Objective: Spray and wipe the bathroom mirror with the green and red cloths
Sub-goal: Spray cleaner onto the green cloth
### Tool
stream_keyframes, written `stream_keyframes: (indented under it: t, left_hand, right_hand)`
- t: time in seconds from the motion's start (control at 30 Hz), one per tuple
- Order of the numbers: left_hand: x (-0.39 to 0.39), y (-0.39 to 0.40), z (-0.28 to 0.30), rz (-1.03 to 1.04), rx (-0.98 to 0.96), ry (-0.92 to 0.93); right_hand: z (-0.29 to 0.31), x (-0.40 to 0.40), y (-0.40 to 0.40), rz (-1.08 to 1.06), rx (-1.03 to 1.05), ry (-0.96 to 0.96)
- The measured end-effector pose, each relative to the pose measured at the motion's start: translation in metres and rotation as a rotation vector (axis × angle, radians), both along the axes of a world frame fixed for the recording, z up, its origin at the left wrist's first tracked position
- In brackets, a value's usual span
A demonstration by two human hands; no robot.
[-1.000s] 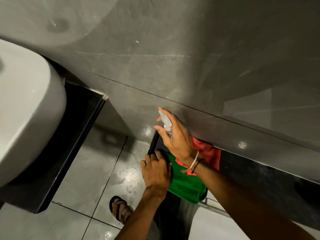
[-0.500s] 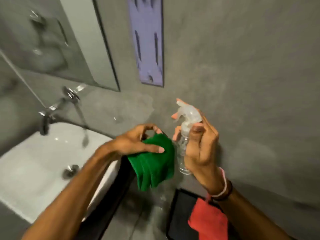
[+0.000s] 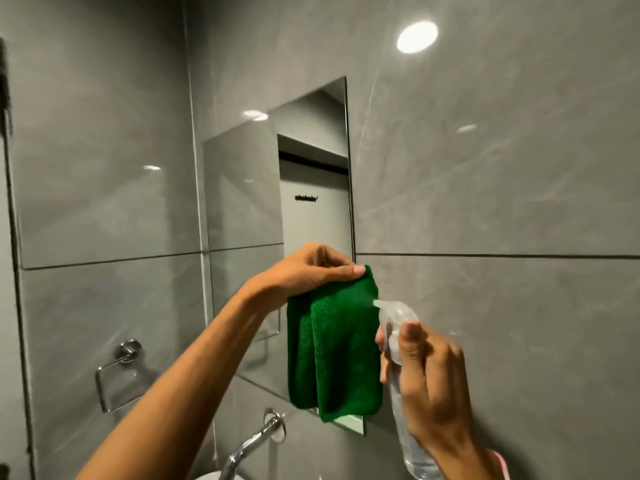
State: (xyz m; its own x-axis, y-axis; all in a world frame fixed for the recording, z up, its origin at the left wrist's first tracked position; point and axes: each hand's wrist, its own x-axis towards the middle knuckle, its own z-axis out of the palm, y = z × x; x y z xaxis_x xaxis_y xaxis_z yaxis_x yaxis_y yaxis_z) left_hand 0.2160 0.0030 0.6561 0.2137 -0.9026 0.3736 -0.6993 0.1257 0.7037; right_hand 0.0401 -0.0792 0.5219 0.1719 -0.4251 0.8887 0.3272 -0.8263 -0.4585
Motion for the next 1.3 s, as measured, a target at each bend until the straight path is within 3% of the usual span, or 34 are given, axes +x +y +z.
stream_keyframes:
  t: [0.4, 0.63, 0.73, 0.87, 1.0, 1.2, 1.3]
  left_hand:
    - [0.008, 0.0, 0.008, -0.092, -0.084, 0.061]
    - [0.008, -0.015, -0.013, -0.151, -0.076, 0.108]
    - [0.005, -0.023, -0.028, -0.155, -0.058, 0.135]
    - [-0.004, -0.032, -0.063, -0.156, -0.032, 0.145]
    - [-0.011, -0.032, -0.093, -0.15, 0.008, 0.127]
    - [-0.029, -0.032, -0.191, -0.15, 0.105, 0.173]
    - [-0.031, -0.028, -0.234, -0.138, 0.177, 0.235]
  right_hand:
    - [-0.018, -0.004, 0.003, -0.12, -0.123, 0.066]
    - [-0.055, -0.027, -0.002, -0.17, -0.155, 0.227]
    - [-0.075, -0.038, -0.002, -0.196, -0.118, 0.397]
    - [-0.117, -0.066, 0.004, -0.213, 0.029, 0.465]
    - [-0.169, -0.091, 0.0, -0.248, 0.264, 0.416]
    - [-0.303, -0.132, -0.004, -0.189, 0.739, 0.558]
    - [-0.365, -0.138, -0.006, -0.127, 0.978, 0.541]
